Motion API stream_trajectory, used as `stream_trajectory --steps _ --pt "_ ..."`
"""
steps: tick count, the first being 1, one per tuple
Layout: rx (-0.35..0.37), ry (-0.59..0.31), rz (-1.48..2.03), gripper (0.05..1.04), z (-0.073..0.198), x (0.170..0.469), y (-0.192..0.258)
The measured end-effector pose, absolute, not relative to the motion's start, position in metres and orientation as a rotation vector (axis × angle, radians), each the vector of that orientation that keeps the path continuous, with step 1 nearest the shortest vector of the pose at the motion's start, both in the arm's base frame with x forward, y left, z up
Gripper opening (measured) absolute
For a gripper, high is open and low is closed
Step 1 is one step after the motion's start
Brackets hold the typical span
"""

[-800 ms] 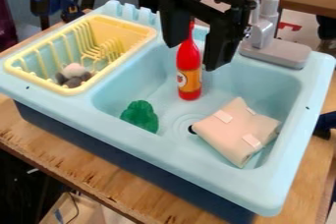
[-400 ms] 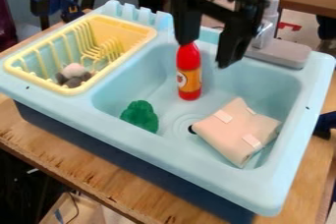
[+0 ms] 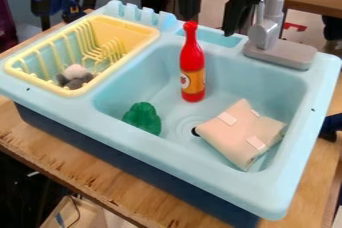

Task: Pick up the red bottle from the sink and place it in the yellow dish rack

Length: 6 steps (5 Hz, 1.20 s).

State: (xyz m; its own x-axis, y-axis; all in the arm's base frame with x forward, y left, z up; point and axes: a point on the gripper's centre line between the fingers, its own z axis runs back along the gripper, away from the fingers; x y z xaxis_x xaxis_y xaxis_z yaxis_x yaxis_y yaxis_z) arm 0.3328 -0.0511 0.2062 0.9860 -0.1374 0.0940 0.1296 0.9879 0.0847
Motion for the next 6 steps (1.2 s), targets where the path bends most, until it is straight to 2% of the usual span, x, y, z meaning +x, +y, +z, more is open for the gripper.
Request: stream_trajectory --steps 1,3,5,6 --pt "0.106 -0.088 -0.085 1.001 0.2 0.347 -0.033" --pt "0.119 -0.069 -0.057 1.001 0.193 0.359 -0.013" --pt "0.043 -0.076 -0.063 0.969 0.178 0.364 -0.012" --pt "-0.016 -0.049 -0.041 0.877 0.162 0.359 -0.013"
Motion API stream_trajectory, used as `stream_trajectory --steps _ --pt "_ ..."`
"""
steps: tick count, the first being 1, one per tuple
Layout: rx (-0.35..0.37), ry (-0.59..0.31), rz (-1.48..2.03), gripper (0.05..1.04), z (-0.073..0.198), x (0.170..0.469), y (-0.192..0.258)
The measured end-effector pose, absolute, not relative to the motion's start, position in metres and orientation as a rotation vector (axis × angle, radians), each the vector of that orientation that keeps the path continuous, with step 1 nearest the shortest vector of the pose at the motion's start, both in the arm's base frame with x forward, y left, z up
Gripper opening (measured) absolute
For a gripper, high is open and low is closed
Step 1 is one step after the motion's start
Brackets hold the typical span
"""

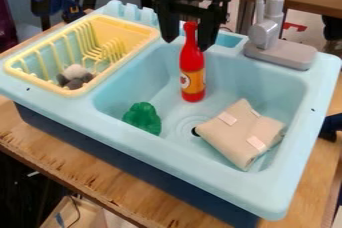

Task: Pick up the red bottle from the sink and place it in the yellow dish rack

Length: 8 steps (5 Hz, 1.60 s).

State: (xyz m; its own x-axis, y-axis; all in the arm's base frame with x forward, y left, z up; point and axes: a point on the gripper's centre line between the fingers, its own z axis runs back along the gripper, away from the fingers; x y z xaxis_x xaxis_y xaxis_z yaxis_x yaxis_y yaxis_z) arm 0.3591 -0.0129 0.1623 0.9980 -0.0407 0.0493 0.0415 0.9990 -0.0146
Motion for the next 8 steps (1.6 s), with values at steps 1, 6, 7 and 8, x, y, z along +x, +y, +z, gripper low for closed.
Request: stream_trajectory --steps 1,6,7,8 --pt "-0.017 -0.037 -0.02 0.586 0.162 0.357 -0.013" --pt "-0.038 -0.015 0.058 0.336 0.25 0.308 0.026" --pt "-0.023 -0.067 0.051 0.336 0.257 0.307 0.039" --pt "0.009 -0.135 0.09 0.336 0.257 0.317 0.056"
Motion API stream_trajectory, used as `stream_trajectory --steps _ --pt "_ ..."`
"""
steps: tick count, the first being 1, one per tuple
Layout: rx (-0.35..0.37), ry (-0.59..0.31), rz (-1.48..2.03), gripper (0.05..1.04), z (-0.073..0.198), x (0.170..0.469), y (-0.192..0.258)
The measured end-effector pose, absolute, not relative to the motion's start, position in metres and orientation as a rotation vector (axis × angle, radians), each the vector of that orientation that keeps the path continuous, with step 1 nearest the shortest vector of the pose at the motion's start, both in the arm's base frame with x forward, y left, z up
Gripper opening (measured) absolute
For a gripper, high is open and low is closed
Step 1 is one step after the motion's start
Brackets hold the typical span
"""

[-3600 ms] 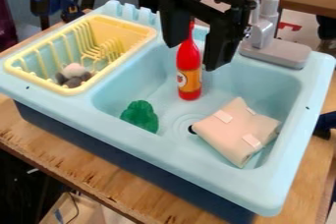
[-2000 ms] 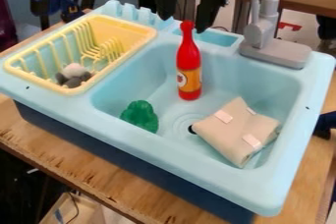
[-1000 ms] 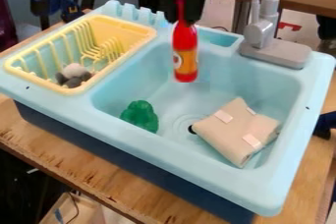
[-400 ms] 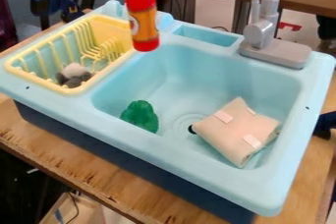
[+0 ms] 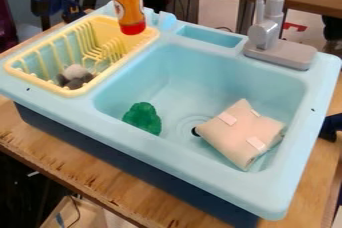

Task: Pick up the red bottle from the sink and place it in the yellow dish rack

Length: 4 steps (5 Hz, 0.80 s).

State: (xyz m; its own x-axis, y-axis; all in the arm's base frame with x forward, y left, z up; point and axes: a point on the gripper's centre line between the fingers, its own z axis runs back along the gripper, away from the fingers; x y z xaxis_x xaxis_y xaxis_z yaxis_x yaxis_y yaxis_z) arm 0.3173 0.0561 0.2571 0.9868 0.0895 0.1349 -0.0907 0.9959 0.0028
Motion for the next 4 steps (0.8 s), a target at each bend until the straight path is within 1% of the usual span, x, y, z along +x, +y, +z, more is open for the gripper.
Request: stream_trajectory --steps 1,2,3,4 --pt "0.052 -0.166 0.154 0.336 0.247 0.329 0.08" --pt "0.122 -0.166 0.178 0.336 0.239 0.33 0.101" --pt "0.181 -0.113 0.209 0.336 0.223 0.321 0.117" --pt "0.215 -0.053 0.255 0.336 0.216 0.307 0.133"
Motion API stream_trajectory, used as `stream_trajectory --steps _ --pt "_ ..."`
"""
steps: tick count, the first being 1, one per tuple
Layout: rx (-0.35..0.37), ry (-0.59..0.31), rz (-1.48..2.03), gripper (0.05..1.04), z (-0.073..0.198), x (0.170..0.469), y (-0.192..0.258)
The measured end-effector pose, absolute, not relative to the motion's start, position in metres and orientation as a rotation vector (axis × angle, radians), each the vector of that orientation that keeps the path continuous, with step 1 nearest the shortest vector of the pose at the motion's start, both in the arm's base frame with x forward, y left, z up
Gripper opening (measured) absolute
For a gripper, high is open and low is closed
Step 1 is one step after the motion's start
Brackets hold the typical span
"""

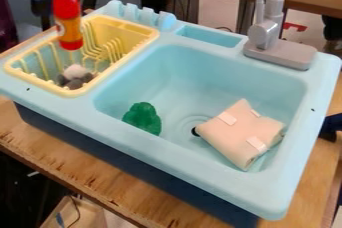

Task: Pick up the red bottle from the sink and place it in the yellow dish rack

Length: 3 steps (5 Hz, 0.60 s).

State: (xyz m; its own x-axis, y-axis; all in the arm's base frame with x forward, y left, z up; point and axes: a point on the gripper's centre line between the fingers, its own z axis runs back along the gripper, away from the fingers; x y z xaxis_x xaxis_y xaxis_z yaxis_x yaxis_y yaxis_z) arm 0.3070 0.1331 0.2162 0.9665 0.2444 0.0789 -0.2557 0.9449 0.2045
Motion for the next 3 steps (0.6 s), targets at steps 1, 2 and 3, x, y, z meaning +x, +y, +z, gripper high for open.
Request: stream_trajectory --steps 1,2,3 --pt "0.274 -0.013 0.268 0.336 0.203 0.3 0.14" --pt "0.259 -0.017 0.255 0.336 0.194 0.301 0.139" --pt "0.184 -0.025 0.237 0.336 0.181 0.304 0.138"
